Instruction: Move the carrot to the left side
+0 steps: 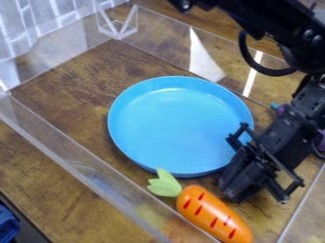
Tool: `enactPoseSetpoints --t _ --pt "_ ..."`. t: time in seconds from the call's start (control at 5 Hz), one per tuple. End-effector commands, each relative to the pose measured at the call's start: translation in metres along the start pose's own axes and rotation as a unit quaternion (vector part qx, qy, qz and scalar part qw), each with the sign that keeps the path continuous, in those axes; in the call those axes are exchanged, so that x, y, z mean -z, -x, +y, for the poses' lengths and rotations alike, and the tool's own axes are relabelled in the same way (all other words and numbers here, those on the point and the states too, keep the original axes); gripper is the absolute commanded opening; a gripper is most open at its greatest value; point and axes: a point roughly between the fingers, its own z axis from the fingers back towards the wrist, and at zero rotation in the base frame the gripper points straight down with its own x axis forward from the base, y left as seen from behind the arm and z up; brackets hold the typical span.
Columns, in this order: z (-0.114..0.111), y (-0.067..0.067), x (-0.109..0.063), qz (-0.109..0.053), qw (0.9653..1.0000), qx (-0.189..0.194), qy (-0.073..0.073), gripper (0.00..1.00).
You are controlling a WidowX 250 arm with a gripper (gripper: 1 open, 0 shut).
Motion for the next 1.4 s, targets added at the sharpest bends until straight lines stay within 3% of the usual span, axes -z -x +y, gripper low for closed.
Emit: enactPoseSetpoints --t 0.0,0.2,0.6,0.8,1.0,1.2 --pt "0.000 0.000 -0.023 -0.024 0.9992 0.021 -0.023 0.00" --pt "0.002 -0.007 -0.027 -0.022 0.9984 0.037 -0.037 0.00" --pt "-0.008 -0.009 -0.040 -0.021 0.9994 0.012 -0.024 0.00" --pt "-0.004 -0.007 -0.032 -0.017 0.9989 0.027 -0.034 0.00" --pt "0.000 -0.002 -0.028 -0.012 0.9980 0.041 -0.046 1.00" --pt "0.003 0.004 -0.027 -0.008 0.9966 0.057 -0.059 0.00"
